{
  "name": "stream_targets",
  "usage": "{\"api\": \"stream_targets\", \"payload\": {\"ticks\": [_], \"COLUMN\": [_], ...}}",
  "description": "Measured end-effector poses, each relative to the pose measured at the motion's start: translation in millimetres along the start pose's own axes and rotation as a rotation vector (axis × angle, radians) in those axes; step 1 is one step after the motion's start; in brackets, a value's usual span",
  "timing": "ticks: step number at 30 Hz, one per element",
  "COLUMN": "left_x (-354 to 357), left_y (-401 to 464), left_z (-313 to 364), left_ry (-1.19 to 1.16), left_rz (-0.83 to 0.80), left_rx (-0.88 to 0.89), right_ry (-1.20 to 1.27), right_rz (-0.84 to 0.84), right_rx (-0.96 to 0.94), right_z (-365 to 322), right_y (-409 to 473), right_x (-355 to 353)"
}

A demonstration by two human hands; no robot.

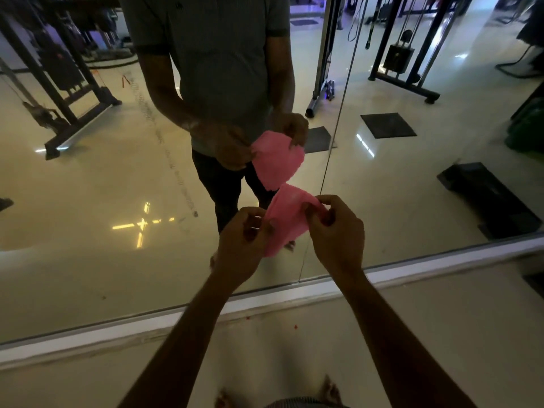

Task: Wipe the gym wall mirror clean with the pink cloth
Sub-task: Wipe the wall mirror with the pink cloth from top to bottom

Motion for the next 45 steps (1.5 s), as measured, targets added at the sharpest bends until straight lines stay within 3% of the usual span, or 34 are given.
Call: {"api": "stream_targets", "payload": {"ticks": [8, 11, 15, 21, 25, 30, 39, 43, 45], "left_x": [14.2, -7.7, -50.9, -98.7, -105.0, -103.4, -125.9, -139.2, -143.4], "left_y": [24.3, 32.0, 35.2, 45.7, 58.2, 76.2, 78.9, 78.9, 76.7], "left_z": [-18.3, -19.8, -8.3, -1.0, -6.0, -20.1, -30.1, -30.6, -32.1], "left_ry": [0.166, 0.26, 0.455, 0.699, 0.874, 0.934, 0.86, 0.851, 0.837], "left_rz": [0.027, 0.167, 0.363, 0.57, 0.617, 0.596, 0.734, 0.716, 0.698], "left_rx": [0.07, 0.108, 0.316, 0.524, 0.596, 0.63, 0.668, 0.67, 0.68], "right_ry": [0.249, 0.149, 0.017, 0.122, 0.265, 0.071, -0.062, 0.064, 0.062], "right_rz": [0.24, 0.281, 0.401, 0.459, 0.332, 0.187, 0.259, 0.293, 0.235], "right_rx": [-0.209, -0.29, -0.335, -0.255, -0.153, -0.256, -0.372, -0.356, -0.453], "right_z": [-12.6, -22.3, -17.2, -11.7, -18.0, -29.0, -52.4, -87.0, -107.5], "right_y": [12.3, 26.3, 29.6, 20.4, 28.6, 30.1, 36.0, 37.8, 34.0], "right_x": [33.2, 63.0, 87.6, 88.4, 103.9, 133.6, 146.5, 158.2, 171.6]}}
Point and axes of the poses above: each hand's wrist, its own y-axis towards the middle knuckle, its own x-axis out of the palm, z = x × y, the point moved 6 cm from there along y, towards the middle knuckle, and after that the axes turned 6 degrees about y, right-handed, at the moved point
